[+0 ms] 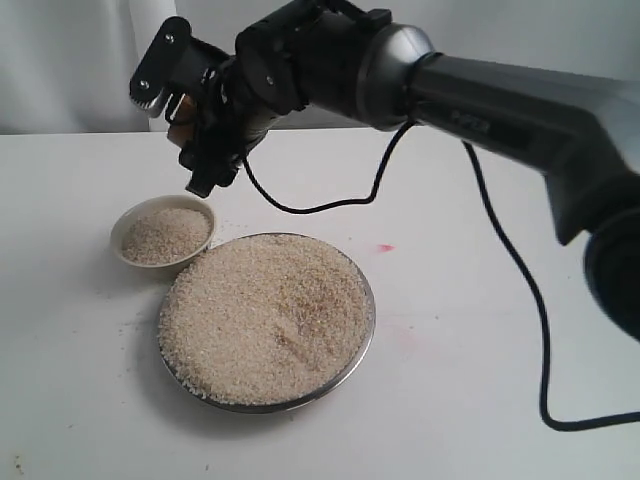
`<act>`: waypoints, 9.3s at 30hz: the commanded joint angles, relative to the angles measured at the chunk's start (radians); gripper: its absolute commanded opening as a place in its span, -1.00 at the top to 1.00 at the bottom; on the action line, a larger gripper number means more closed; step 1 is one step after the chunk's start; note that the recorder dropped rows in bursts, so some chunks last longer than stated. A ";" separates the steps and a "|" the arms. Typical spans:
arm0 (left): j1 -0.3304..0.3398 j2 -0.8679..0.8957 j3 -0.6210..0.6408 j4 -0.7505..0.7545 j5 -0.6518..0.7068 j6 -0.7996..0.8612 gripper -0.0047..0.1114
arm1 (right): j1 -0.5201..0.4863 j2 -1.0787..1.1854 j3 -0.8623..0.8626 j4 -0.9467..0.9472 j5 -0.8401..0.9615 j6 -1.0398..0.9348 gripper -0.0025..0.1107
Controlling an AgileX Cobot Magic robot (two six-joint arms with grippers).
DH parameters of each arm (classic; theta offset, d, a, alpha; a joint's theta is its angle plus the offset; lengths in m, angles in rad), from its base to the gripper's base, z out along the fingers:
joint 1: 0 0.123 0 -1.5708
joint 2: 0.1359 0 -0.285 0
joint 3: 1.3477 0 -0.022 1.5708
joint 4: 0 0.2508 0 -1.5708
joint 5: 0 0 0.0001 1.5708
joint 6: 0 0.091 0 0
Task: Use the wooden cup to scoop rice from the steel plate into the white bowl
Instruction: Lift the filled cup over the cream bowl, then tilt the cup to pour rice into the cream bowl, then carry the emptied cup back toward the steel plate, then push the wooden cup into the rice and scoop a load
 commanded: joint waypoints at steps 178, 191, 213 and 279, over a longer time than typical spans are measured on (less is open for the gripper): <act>-0.006 -0.003 -0.001 -0.003 -0.011 -0.004 0.92 | 0.204 0.139 0.171 -0.495 0.320 -0.555 0.96; -0.006 -0.003 -0.001 -0.003 -0.011 -0.004 0.92 | 0.204 0.190 0.171 -0.404 0.329 -0.549 0.96; -0.006 -0.003 -0.001 -0.003 -0.011 -0.004 0.92 | 0.178 0.151 0.171 -0.152 0.314 -0.549 0.96; -0.006 -0.003 -0.001 -0.003 -0.011 -0.004 0.92 | 0.004 0.109 0.273 0.429 0.114 -0.570 0.96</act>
